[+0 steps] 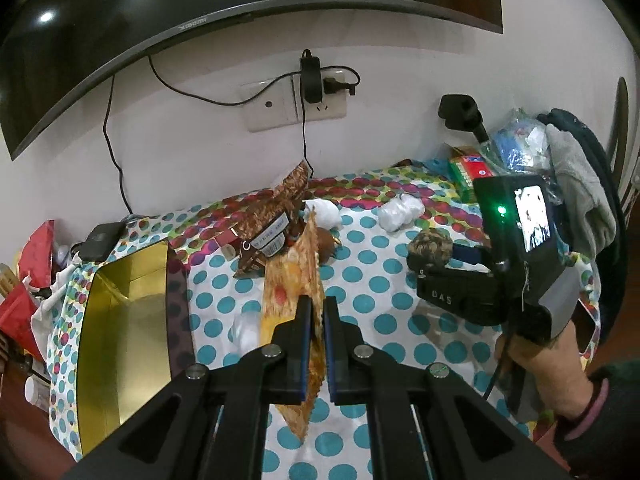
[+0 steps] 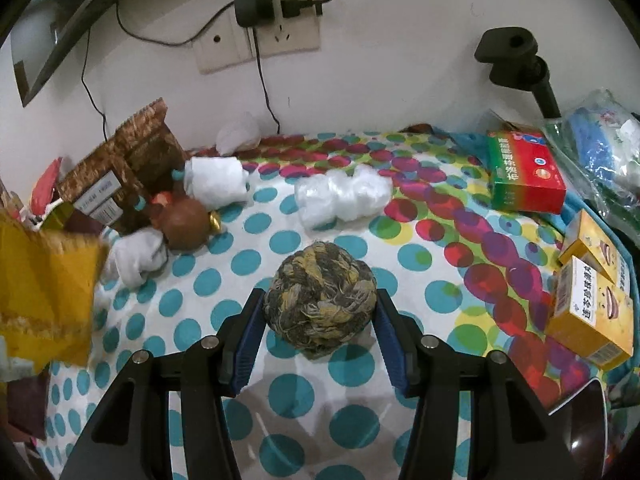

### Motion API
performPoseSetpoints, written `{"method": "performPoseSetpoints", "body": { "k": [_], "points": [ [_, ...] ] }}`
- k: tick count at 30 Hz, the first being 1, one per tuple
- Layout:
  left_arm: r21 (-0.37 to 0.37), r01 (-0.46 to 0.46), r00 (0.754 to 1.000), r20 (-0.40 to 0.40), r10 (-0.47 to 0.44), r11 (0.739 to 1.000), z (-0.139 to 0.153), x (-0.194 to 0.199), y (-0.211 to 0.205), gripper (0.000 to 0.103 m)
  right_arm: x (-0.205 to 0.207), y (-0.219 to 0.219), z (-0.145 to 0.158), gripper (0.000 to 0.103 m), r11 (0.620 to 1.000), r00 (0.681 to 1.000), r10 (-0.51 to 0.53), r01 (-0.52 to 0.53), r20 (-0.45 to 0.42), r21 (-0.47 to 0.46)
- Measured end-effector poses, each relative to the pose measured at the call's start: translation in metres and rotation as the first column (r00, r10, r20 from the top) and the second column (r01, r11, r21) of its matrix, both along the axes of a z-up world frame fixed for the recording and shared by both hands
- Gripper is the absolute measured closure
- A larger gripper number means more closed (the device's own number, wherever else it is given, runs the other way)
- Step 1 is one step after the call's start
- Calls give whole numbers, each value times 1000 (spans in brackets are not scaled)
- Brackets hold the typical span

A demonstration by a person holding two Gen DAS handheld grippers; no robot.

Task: Organize objects
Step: 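Carry the yellow snack bag with the left gripper over the gold tin tray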

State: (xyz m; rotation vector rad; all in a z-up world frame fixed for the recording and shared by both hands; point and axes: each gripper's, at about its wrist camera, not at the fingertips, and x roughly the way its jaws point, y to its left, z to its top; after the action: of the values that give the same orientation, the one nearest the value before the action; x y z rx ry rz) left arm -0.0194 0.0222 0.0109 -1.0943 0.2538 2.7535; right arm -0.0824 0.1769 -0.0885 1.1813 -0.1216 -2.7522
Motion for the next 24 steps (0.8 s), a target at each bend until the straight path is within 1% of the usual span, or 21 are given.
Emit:
{"method": "performPoseSetpoints", "body": {
  "k": [6,12,16,23,24],
  "points": [
    [43,-9,1000,28,7,999,10,-3,-12,97,-1,-1,-1,53,1000,1000,0,0,10,5],
    [23,-11,1000,12,11,1000,21,-2,-13,97,-1,-4,0,53,1000,1000,3,-3,9,31],
    [13,-6,1000,-8,6,1000,30,0,-11,97,-2,-3,0,53,1000,1000,2,-3,12,27],
    [41,-19,1000,-14,20,999,45,-2,-20,97,-4,-3,-2,53,1000,1000,-4,3,29,29],
    [41,-23,1000,-16,24,999,49,-3,-23,97,-6,-1,-3,54,1000,999,-4,3,39,27]
  ]
}}
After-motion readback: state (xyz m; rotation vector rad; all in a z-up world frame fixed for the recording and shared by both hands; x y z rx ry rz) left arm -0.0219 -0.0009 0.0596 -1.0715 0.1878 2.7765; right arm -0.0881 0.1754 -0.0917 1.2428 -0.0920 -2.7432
